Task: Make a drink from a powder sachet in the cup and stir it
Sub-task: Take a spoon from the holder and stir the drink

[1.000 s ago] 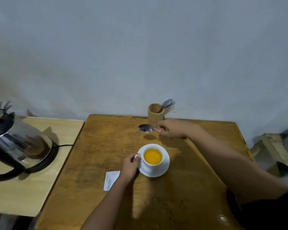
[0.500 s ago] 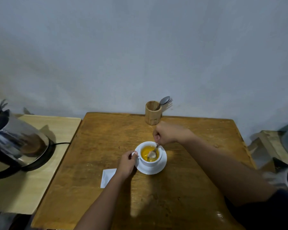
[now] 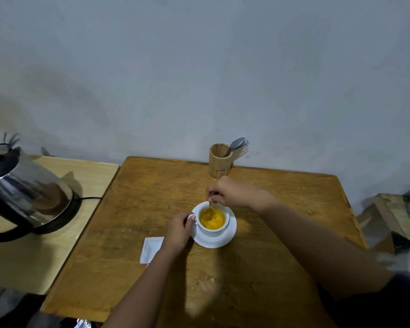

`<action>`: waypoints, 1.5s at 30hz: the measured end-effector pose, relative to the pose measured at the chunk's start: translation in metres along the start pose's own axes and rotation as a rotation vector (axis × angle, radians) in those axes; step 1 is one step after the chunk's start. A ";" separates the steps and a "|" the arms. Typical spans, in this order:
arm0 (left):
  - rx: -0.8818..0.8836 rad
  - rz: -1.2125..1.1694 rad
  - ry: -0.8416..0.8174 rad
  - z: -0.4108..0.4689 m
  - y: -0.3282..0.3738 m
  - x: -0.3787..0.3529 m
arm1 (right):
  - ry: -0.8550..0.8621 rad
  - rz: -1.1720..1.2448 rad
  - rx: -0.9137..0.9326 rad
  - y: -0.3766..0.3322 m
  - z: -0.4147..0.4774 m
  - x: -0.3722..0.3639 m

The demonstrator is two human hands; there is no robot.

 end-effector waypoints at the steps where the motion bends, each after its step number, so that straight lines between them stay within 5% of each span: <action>1: -0.042 0.064 -0.005 0.001 0.003 0.000 | 0.003 -0.024 0.006 -0.001 0.000 0.000; 8: -0.169 0.221 -0.098 0.004 0.012 -0.007 | -0.025 -0.112 -0.004 0.002 -0.004 -0.003; 17: -0.097 0.169 -0.088 0.009 0.019 -0.009 | 0.071 0.205 -0.061 0.010 -0.011 -0.011; 28: -0.030 0.181 -0.094 0.011 0.020 -0.011 | 0.094 -0.067 -0.042 0.009 -0.013 -0.004; 39: -0.042 0.188 -0.091 0.011 0.022 -0.012 | 0.154 0.128 -0.063 0.005 -0.018 -0.012; 45: -0.028 0.190 -0.095 0.010 0.020 -0.013 | 0.196 0.017 -0.111 0.007 -0.018 -0.009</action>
Point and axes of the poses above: each hand's wrist, its own z-axis towards the middle knuckle, its own x-axis out of the back of the hand, y = z × x, the point moved 7 cm from there along z, towards the middle knuckle, and after that the axes turned 11 degrees about -x, right-handed, at the moved point
